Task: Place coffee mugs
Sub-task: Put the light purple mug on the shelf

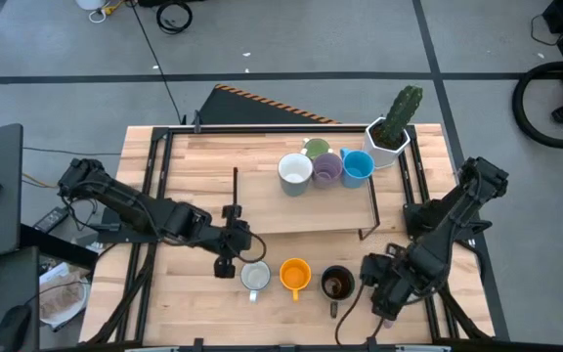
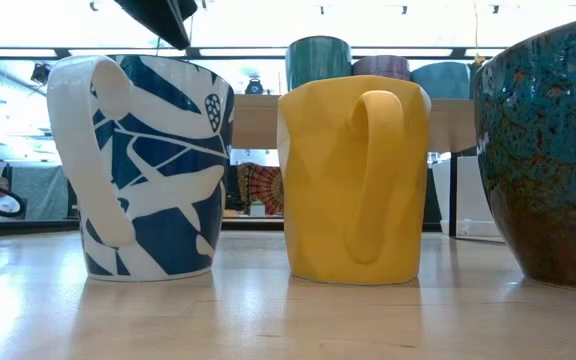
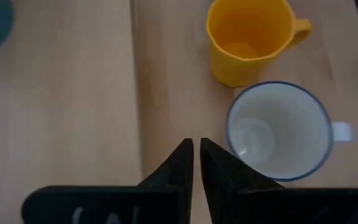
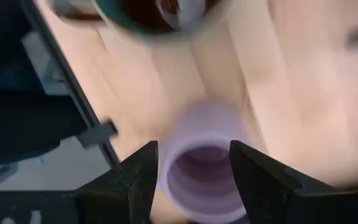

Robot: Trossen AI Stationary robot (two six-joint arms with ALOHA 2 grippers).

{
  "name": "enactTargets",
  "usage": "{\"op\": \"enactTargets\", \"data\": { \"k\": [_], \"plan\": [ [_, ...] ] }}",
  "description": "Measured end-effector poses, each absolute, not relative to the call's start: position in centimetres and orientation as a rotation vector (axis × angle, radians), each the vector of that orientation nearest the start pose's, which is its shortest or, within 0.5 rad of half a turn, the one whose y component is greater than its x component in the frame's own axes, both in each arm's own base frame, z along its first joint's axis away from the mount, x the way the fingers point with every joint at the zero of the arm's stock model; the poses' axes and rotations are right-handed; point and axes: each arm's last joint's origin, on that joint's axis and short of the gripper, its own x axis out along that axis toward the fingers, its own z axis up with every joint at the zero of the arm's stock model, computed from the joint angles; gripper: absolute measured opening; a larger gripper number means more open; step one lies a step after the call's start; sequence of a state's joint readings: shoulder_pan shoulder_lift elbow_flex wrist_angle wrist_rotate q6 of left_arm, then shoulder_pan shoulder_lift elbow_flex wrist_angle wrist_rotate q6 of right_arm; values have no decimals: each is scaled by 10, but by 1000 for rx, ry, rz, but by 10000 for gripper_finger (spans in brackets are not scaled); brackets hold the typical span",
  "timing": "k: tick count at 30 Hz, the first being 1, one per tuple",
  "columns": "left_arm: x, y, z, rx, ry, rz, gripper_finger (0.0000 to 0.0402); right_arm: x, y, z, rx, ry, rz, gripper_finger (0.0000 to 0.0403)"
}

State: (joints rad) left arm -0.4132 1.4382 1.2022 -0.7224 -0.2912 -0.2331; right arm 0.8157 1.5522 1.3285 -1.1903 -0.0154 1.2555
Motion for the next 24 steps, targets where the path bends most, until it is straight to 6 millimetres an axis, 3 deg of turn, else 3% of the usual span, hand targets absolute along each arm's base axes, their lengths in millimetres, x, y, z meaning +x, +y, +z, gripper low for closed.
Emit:
{"op": "enactTargets", "data": {
  "k": [6,12,17,24],
  "plan": [
    [267,-119,288,74,898,-13,34,179,211,260,563,1544,-370,205],
    [265,-119,288,79,902,20,34,175,220,260,595,1511,-347,205],
    [266,-115,288,163,873,117,34,183,232,246,597,1507,-349,203],
    [268,-110,288,223,876,111,34,193,247,221,533,1587,-384,196]
  ]
}}
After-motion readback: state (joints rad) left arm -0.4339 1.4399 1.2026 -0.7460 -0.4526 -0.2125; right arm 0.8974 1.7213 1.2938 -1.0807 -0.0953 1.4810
